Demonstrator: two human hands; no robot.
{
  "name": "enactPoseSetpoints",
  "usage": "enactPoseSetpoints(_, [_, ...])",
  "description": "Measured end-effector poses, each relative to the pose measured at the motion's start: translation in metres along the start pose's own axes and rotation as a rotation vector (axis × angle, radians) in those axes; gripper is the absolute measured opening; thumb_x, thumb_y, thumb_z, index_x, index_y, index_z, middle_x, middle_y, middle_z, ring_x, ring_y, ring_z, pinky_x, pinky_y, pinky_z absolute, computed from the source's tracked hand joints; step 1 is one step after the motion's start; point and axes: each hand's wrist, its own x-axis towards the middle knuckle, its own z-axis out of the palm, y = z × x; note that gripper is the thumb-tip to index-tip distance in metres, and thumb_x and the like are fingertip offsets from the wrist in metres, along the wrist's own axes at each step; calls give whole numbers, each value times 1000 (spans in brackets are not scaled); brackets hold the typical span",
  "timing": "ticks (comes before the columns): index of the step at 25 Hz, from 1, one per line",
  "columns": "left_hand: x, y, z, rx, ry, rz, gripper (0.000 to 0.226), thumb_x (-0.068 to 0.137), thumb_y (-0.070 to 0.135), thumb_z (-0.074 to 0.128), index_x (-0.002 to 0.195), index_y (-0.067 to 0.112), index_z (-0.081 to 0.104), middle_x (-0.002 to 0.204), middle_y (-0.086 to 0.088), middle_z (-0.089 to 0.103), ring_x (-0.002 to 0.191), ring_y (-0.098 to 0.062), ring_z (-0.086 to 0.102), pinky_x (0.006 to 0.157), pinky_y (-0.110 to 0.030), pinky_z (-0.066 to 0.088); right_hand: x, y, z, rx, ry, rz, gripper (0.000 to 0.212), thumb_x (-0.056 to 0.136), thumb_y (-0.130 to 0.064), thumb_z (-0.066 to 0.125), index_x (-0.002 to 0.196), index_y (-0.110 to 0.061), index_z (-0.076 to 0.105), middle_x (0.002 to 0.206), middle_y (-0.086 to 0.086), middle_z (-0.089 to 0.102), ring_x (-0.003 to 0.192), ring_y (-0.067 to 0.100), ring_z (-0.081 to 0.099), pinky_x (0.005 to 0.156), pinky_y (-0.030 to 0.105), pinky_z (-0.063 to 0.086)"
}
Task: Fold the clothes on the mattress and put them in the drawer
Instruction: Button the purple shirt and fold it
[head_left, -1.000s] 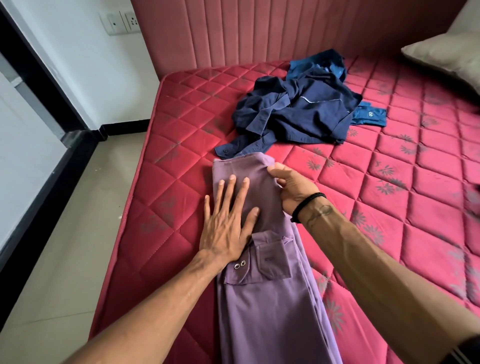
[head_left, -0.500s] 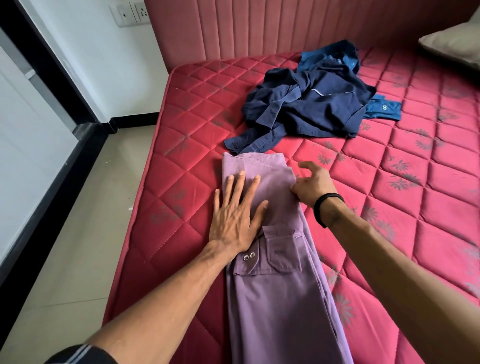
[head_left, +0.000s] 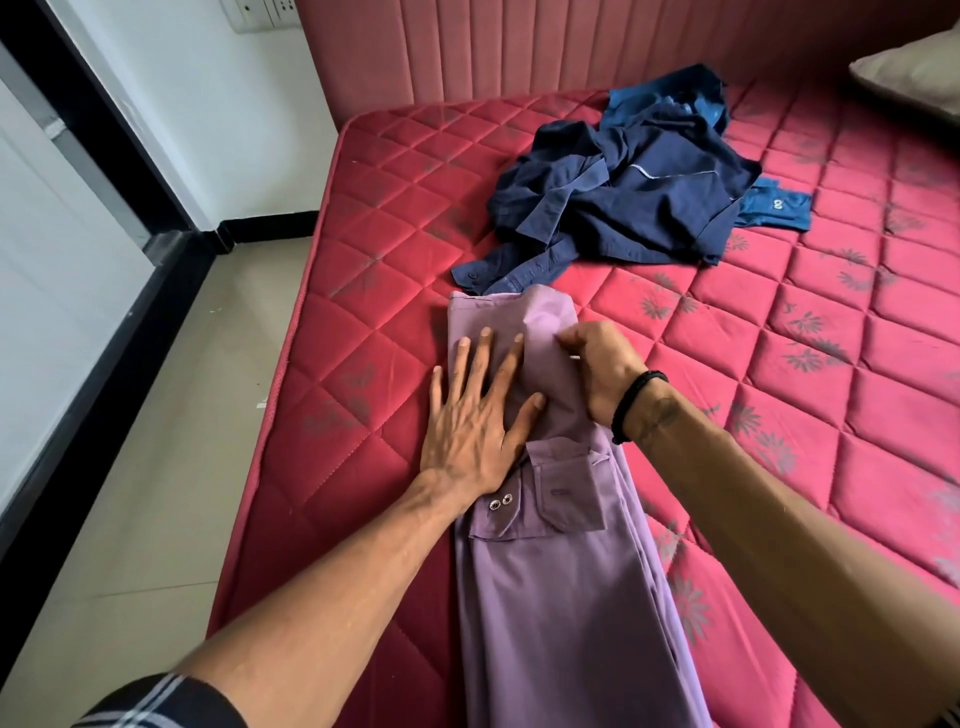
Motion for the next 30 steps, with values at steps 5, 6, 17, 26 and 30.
enactPoseSetpoints(5, [2,2,-2,-27,-8,-27,71,100,71,20,162,44,-2,173,4,4,160,-23,-2,125,-57,15,-5,-17,8,-446,194,-202,49,102,-33,41,130,2,62,138,21,60,128,33,56,104,34,41])
enactPoseSetpoints(6, [2,3,-2,-31,-7,-24,71,100,71,19,162,44,-3,173,4,4,160,-23,-2,125,-57,14,0,-13,6,-428,205,-191,54,99,-34,42,132,5,61,136,22,61,126,34,59,104,36,44])
enactPoseSetpoints(17, [1,3,-2,-37,7,-18,72,100,72,20,162,44,-2,173,3,2,160,-23,-2,125,-57,14,-9,4,7,-682,323,-520,50,101,-30,53,53,-17,46,53,-7,47,56,13,44,63,31,37])
enactPoseSetpoints(26, [3,4,-3,-30,-34,-34,69,99,74,14,162,45,6,173,1,-2,159,-24,-5,126,-56,11,3,-14,-2,-676,229,-404,22,85,-7,73,73,-25,66,67,-5,65,65,15,61,70,32,55])
enactPoseSetpoints(30, [18,-6,-7,-35,-115,-134,77,93,81,19,160,45,21,173,-3,-1,159,-31,-2,125,-58,13,9,-2,-19,-1050,401,-413,9,80,-15,66,88,-20,69,95,12,68,99,34,59,84,36,46])
